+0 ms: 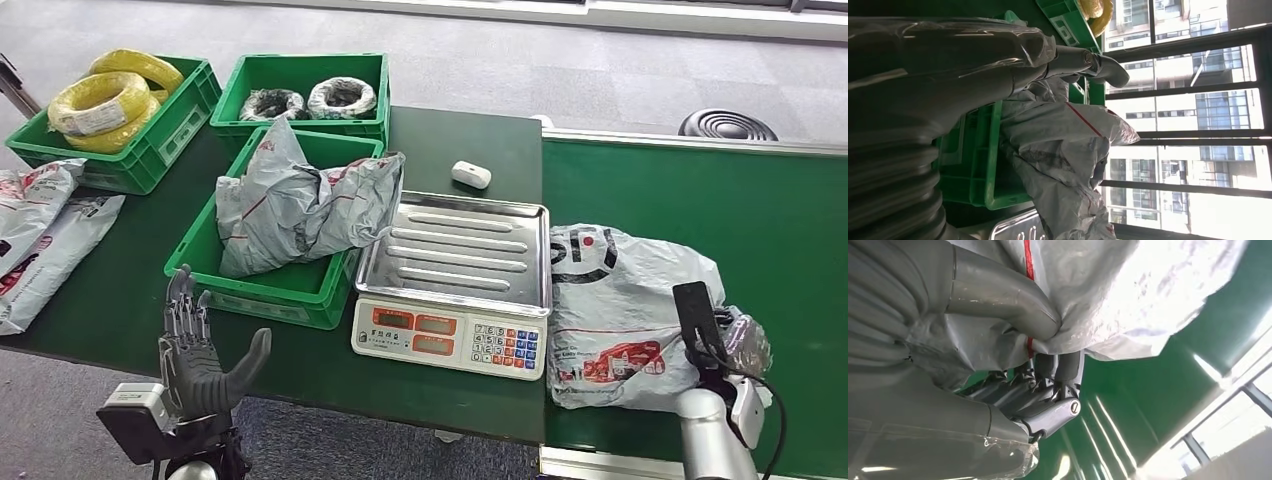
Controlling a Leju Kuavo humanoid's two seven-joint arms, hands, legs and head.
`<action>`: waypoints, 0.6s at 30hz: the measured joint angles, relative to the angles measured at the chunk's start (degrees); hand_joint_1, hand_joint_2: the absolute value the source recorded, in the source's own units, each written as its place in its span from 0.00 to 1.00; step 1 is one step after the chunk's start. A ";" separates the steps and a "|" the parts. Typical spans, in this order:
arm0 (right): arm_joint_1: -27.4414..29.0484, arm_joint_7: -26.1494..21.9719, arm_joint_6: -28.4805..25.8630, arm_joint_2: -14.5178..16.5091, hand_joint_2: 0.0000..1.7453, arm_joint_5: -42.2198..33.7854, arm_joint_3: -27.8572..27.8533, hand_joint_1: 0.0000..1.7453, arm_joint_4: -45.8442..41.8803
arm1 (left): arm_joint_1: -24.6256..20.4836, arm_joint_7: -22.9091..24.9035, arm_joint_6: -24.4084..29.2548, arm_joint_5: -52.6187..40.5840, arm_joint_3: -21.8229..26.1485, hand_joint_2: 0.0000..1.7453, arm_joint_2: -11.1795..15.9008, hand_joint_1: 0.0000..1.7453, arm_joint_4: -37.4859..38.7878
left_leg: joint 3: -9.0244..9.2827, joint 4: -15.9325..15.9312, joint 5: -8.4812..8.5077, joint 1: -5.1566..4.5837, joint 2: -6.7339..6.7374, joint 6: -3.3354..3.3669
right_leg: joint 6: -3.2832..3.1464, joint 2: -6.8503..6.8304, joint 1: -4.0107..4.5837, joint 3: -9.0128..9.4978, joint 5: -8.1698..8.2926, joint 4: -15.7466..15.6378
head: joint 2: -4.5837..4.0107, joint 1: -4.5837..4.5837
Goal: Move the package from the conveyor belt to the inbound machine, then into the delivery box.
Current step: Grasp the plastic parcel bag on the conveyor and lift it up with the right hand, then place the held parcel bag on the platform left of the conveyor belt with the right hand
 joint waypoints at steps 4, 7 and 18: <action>1.86 -1.96 -6.63 0.11 1.00 -2.07 -0.43 1.00 -9.44 | -0.30 -0.47 0.10 0.63 -0.14 1.00 0.01 0.00 0.43 | -0.19 0.00 0.00 0.00 -0.04 0.00 | 0.00 -0.05 -0.01 -0.18 0.00 0.00 | 0.00 -0.01; 3.38 -2.59 -12.51 0.13 1.00 -2.73 -1.19 1.00 -18.05 | -0.84 -0.67 0.30 0.90 -0.33 1.00 0.02 0.00 1.12 | -0.26 0.00 0.00 -0.01 -0.06 0.00 | 0.00 -0.07 -0.01 -0.23 0.00 0.00 | 0.00 0.00; 5.20 -17.13 -15.95 5.49 1.00 1.74 -5.07 1.00 -37.84 | -2.46 -0.84 0.13 0.42 -0.81 1.00 -0.23 0.00 2.78 | -0.27 0.00 0.00 0.01 -0.03 -0.01 | -0.01 -0.05 0.02 -0.27 0.00 0.01 | 0.00 -0.02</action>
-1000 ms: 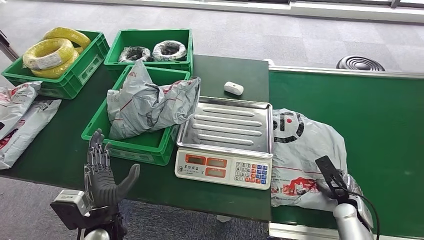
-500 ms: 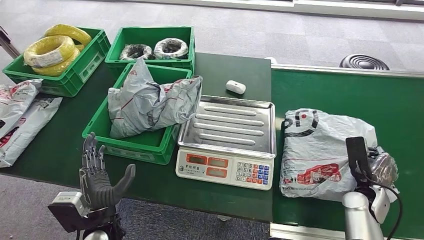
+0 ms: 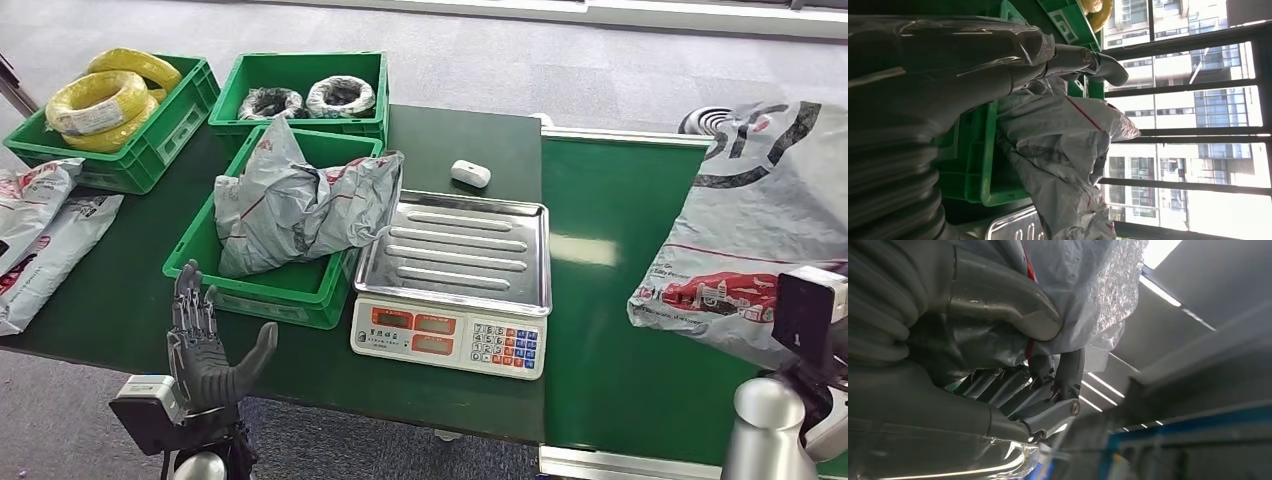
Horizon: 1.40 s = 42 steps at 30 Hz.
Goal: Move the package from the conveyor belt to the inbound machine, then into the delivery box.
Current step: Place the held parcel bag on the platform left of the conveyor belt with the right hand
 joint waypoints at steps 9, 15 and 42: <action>-3.50 -4.36 0.13 8.27 0.50 5.07 0.35 1.00 -7.97 | -2.19 -0.01 -1.10 -0.52 -1.10 1.00 -0.55 0.00 1.69 | -0.10 0.00 0.04 0.04 0.04 -0.03 | -0.01 0.02 0.02 0.02 0.01 0.03 | 0.00 0.02; -6.43 5.75 5.09 6.12 0.00 3.74 16.04 1.00 -6.92 | -2.85 -0.02 -2.99 -0.55 -1.21 1.00 -0.47 0.00 1.75 | -0.03 0.00 0.07 0.00 0.00 -0.03 | -0.01 -0.01 0.00 -0.02 0.01 0.03 | 0.00 0.02; -19.02 10.12 38.72 3.25 0.00 -15.05 21.11 1.00 34.92 | -8.36 3.21 -3.04 -3.40 -0.99 1.00 -1.17 0.00 2.66 | -0.15 0.03 0.10 0.02 -0.11 -0.03 | 0.00 -0.12 0.03 -0.08 0.03 0.03 | 0.00 0.02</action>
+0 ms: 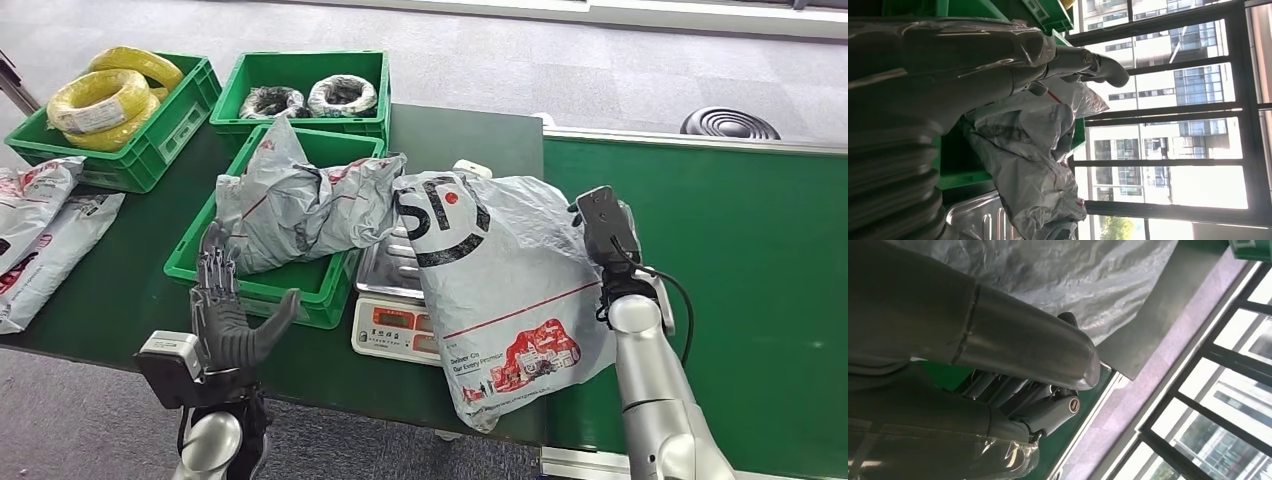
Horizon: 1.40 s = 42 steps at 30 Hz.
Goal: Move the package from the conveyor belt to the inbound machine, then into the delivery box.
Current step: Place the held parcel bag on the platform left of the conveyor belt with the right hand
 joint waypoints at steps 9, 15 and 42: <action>-2.25 0.02 0.06 0.45 0.00 0.76 0.33 1.00 6.19 | -0.96 0.70 0.37 -0.36 0.37 1.00 0.00 0.00 0.00 | -0.03 0.00 0.05 -0.01 0.00 -0.01 | -0.01 0.00 -0.01 -0.01 0.03 0.01 | 0.00 -0.01; -2.57 0.02 0.05 0.52 0.00 0.76 0.33 1.00 7.43 | -1.00 0.70 0.40 -0.40 0.49 1.00 0.00 0.00 0.00 | -0.03 0.00 0.04 -0.01 0.00 -0.02 | -0.01 0.00 -0.01 -0.02 0.03 0.01 | 0.00 0.00; 26.06 -22.76 -29.56 2.55 0.00 -11.42 0.15 0.00 -39.77 | -24.22 19.28 -9.64 -22.13 -13.91 1.00 -3.36 0.00 10.91 | -0.21 0.16 0.00 -0.09 -0.20 0.11 | 0.10 -0.13 -0.10 -0.12 0.01 -0.02 | 0.00 0.07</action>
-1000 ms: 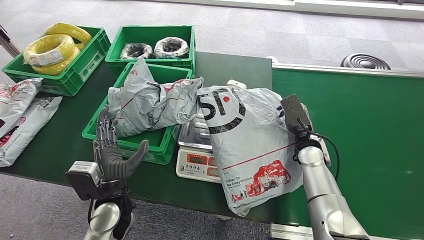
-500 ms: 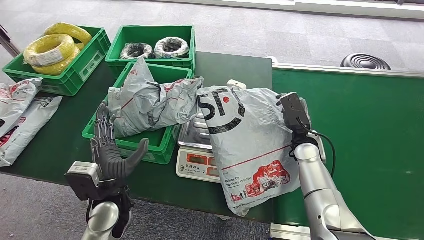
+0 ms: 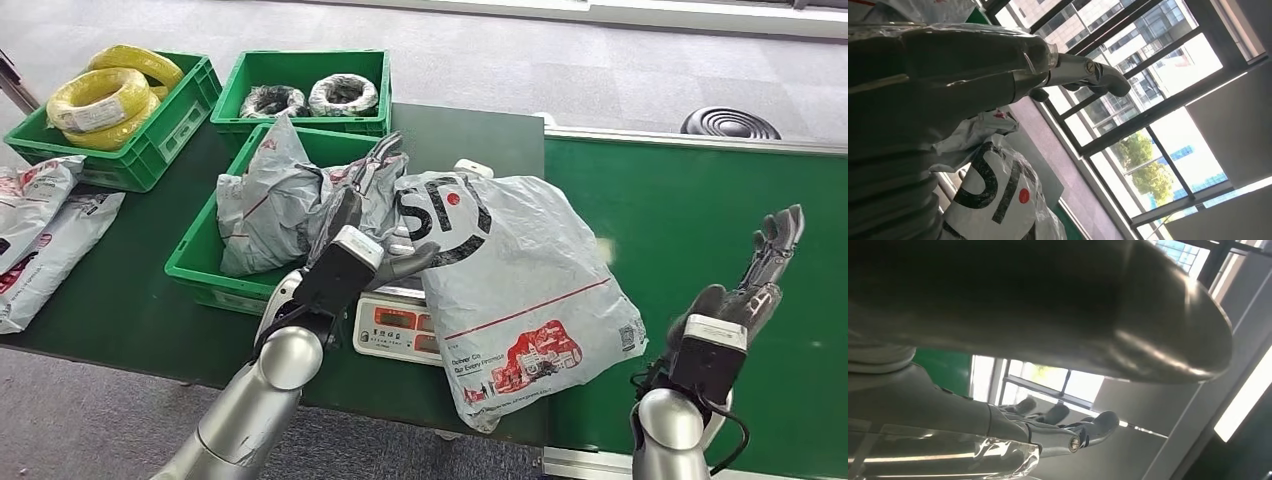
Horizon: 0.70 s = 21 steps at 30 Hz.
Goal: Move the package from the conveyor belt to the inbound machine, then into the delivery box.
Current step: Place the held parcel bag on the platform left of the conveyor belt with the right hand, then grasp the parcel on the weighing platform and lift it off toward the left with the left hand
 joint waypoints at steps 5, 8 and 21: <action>1.96 0.03 -0.30 -0.51 0.00 -0.60 0.00 0.00 -3.45 | -1.35 0.29 -0.18 -0.79 -1.29 1.00 -0.34 0.00 1.74 | 0.05 0.00 0.03 0.03 -0.04 -0.01 | -0.01 -0.04 0.03 0.00 0.02 0.00 | 0.00 -0.02; 4.98 -0.05 0.43 -0.69 0.00 -2.58 -0.17 0.00 -5.17 | -4.01 1.52 -0.91 -3.10 -2.71 1.00 -1.09 0.00 4.57 | 0.02 0.01 0.06 0.04 -0.19 0.01 | -0.01 -0.19 0.05 0.06 0.01 0.00 | 0.00 0.00; 13.38 0.27 3.91 3.90 0.00 -3.18 -3.60 0.00 -11.86 | -18.55 16.71 -9.64 -3.69 -15.07 1.00 -8.46 0.00 23.89 | -0.02 0.02 0.06 0.00 -0.19 0.03 | 0.00 -0.17 0.00 0.01 0.02 0.00 | 0.00 0.00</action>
